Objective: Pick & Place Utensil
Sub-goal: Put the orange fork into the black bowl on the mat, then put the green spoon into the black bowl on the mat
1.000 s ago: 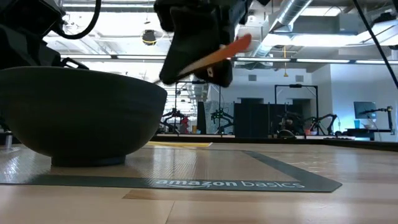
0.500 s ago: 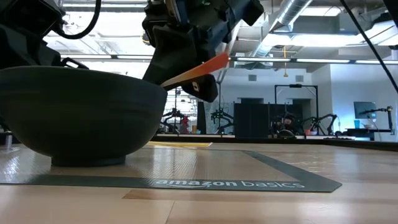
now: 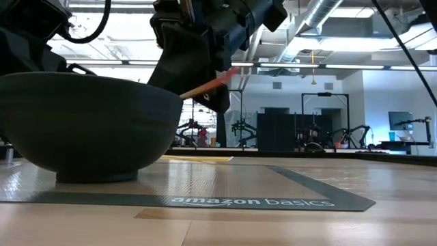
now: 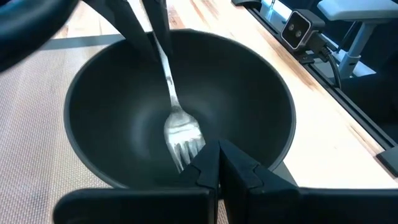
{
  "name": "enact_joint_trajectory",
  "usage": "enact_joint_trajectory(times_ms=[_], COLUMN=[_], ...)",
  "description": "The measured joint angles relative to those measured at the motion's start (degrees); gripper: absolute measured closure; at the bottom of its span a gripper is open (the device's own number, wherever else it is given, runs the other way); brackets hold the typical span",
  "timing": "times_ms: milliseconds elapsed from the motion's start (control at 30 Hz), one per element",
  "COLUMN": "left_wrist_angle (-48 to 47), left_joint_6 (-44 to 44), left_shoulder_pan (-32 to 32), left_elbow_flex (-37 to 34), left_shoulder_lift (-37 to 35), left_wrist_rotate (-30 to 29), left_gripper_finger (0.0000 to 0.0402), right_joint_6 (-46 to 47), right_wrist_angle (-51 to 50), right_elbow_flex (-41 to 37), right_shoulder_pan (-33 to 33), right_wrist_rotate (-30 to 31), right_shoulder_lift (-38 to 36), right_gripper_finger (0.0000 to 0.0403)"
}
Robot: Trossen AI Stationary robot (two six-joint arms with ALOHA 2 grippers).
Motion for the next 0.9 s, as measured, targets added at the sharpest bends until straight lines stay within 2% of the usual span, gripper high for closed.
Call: enact_joint_trajectory(times_ms=[167,500,600,733,900], left_wrist_angle=[0.0,0.0,0.1,0.2,2.0], left_joint_6=[0.0,0.0,0.0,0.0,0.0], left_shoulder_pan=[0.0,0.0,0.0,0.0,0.0], left_elbow_flex=[0.0,0.0,0.0,0.0,0.0], left_shoulder_lift=[0.0,0.0,0.0,0.0,0.0], left_wrist_rotate=[0.0,0.0,0.0,0.0,0.0], left_gripper_finger=[0.0396,0.0396,0.0396,0.0396,0.0396], right_joint_6=[0.0,1.7,-1.4,-3.8,-2.7], right_wrist_angle=[0.5,-0.1,-5.5,-14.7,-27.7], right_elbow_flex=[0.0,0.8,4.3,10.4,19.3], right_shoulder_pan=[-0.3,-0.4,-0.4,0.1,1.5], right_wrist_rotate=[0.0,-0.3,-1.9,-1.0,5.2], right_shoulder_lift=[0.0,-0.6,-0.6,-0.6,-0.7], right_gripper_finger=[0.0337,0.0337,0.0337,0.0337,0.0337])
